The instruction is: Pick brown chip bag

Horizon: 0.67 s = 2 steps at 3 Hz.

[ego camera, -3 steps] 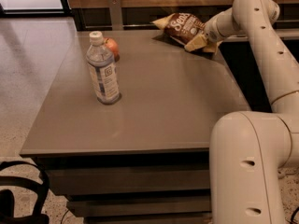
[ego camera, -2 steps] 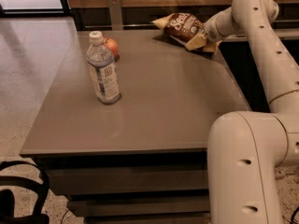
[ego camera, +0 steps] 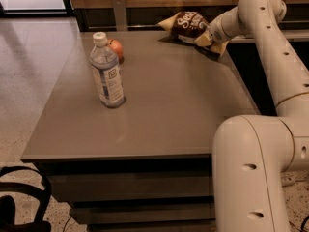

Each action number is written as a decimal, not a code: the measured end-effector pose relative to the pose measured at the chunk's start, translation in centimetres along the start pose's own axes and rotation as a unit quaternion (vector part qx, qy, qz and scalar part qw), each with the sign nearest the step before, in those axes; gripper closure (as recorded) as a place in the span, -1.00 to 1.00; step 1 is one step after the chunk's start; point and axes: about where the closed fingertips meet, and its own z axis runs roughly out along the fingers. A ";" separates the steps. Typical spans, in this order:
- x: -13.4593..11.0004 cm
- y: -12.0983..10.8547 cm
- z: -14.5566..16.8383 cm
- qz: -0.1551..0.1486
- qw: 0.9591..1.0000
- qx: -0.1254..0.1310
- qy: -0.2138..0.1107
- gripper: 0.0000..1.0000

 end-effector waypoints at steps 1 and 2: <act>0.0 0.0 0.0 0.000 1.000 0.000 0.000 1.00; -2.5 0.5 -2.0 -0.022 1.000 -0.006 -0.011 1.00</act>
Offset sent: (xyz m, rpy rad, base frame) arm -0.0233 0.0205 0.0807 -0.0227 -0.0683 0.1013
